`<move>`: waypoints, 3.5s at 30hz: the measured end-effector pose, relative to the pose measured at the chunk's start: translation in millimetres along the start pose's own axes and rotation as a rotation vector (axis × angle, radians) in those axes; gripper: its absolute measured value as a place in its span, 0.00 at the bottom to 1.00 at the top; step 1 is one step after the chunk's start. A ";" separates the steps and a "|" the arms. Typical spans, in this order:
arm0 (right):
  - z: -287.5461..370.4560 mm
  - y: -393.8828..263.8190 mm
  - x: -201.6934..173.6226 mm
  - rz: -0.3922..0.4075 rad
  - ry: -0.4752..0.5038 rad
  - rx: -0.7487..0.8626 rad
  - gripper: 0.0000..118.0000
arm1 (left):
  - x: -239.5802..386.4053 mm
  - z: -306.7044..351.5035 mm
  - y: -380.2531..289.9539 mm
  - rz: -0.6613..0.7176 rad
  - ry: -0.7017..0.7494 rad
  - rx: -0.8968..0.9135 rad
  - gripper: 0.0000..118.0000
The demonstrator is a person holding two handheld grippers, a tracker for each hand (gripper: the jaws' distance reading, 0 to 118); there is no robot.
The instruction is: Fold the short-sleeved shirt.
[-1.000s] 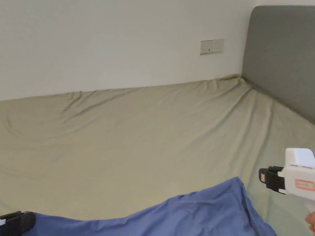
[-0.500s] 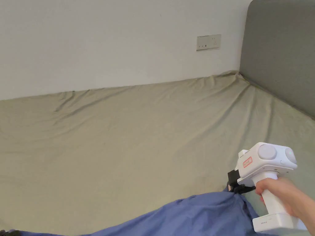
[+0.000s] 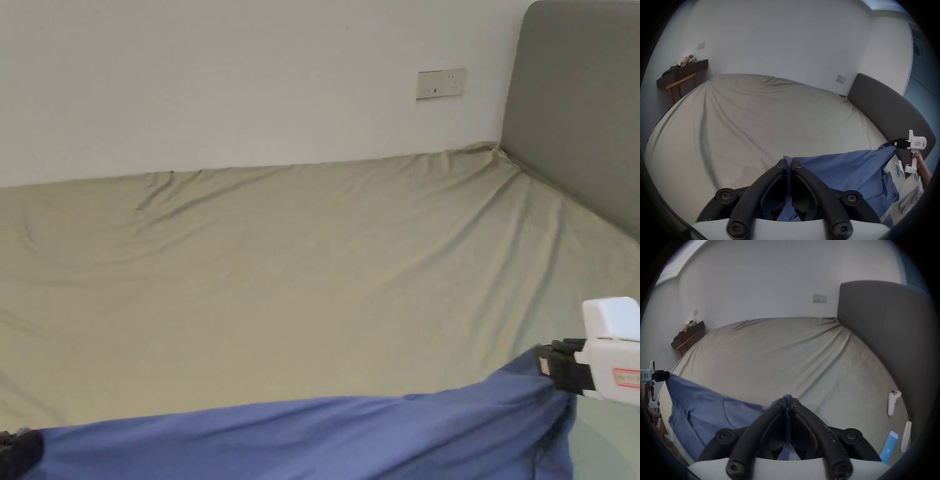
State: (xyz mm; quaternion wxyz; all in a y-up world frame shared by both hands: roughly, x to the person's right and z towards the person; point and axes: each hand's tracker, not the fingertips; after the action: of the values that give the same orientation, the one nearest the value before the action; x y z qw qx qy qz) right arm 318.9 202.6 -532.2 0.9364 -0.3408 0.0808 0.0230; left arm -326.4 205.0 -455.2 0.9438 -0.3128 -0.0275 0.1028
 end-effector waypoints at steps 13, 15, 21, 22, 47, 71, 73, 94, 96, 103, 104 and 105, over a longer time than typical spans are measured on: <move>119.0 -189.3 -12.1 -0.177 0.027 -0.300 0.04 | -30.5 85.7 -133.1 0.014 0.034 -0.288 0.03; 116.0 -202.4 -7.9 -0.240 0.045 -0.320 0.04 | -38.3 87.1 -152.1 0.042 0.028 -0.339 0.03; 109.9 -210.8 -18.5 -0.150 0.030 -0.377 0.04 | -45.1 80.7 -180.7 0.082 0.047 -0.387 0.03; 111.2 -209.3 -19.4 -0.157 0.026 -0.368 0.04 | -44.2 79.3 -180.9 0.080 0.051 -0.383 0.03; 231.8 -133.7 -39.4 -0.314 0.024 0.109 0.01 | -65.5 137.2 -162.2 0.326 -0.068 -0.155 0.00; 202.3 -139.5 -65.3 -0.299 0.012 -0.003 0.01 | -99.7 1.1 -170.7 0.553 -0.428 -0.396 0.92; 199.7 -137.9 -67.7 -0.282 0.012 -0.009 0.01 | -97.9 7.3 -167.4 0.519 -0.435 -0.391 0.69; 207.0 -141.6 -72.1 -0.283 0.034 0.003 0.01 | -153.7 71.5 -146.4 0.594 -0.295 -0.374 0.02; 206.6 -142.2 -71.3 -0.286 0.034 0.001 0.01 | -165.6 80.8 -143.2 0.606 -0.268 -0.358 0.02; 203.0 -144.9 -74.7 -0.286 0.050 -0.007 0.01 | -194.4 107.9 -125.6 0.585 -0.057 -0.322 0.02; 202.6 -145.1 -75.0 -0.285 0.053 -0.007 0.01 | -199.3 113.1 -124.2 0.600 -0.046 -0.286 0.02; 202.2 -145.2 -75.0 -0.287 0.058 -0.007 0.01 | -205.9 117.1 -122.8 0.618 -0.025 -0.278 0.01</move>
State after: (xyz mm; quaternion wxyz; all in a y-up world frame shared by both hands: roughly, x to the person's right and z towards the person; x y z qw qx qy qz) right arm 286.6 222.0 -274.9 0.9261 -0.3527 0.0581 -0.1205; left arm -519.5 133.8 -285.5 0.8160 -0.4307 0.0434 0.3831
